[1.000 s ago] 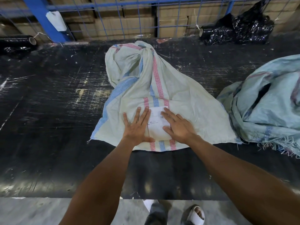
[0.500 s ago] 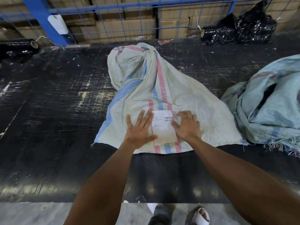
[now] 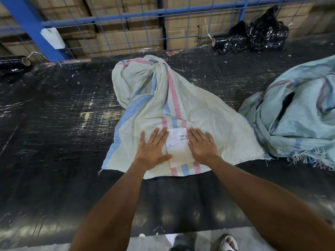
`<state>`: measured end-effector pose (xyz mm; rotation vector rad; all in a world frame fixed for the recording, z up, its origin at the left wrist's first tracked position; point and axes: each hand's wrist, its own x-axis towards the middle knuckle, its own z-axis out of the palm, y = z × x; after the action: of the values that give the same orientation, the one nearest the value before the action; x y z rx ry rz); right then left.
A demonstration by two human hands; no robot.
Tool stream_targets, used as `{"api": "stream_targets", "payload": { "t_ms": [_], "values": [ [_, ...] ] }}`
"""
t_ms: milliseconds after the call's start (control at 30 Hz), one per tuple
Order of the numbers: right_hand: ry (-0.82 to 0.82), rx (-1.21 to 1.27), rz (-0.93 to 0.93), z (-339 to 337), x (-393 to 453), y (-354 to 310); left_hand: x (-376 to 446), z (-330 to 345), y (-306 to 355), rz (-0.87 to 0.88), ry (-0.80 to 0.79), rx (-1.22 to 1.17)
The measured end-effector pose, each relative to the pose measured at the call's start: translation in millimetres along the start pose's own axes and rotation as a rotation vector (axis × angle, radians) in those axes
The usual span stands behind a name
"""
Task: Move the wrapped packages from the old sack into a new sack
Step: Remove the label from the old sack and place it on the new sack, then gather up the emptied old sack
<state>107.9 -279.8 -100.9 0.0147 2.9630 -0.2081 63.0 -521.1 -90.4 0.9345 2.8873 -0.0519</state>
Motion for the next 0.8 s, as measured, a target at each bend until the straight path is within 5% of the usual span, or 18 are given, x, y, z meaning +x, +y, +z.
{"api": "stream_targets", "payload": {
  "t_ms": [200, 333, 467, 600, 733, 800],
  "values": [
    [0.253, 0.334, 0.097, -31, -3, 43, 50, -55, 27, 0.014, 0.293, -0.044],
    [0.376, 0.441, 0.18, -64, -23, 94, 92, -76, 86, 0.029, 0.345, -0.378],
    [0.523, 0.439, 0.298, -86, -60, 180, 129, -89, 174, 0.141, 0.259, -0.722],
    [0.586, 0.507, 0.478, -90, -104, 283, 160, -84, 270, 0.173, 0.165, -0.809],
    [0.634, 0.689, 0.701, -86, -136, 378, 203, -69, 361, 0.021, 0.02, -0.674],
    [0.569, 0.865, 0.774, -82, -135, 410, 221, -64, 393, -0.062, -0.094, -0.804]
  ]
}}
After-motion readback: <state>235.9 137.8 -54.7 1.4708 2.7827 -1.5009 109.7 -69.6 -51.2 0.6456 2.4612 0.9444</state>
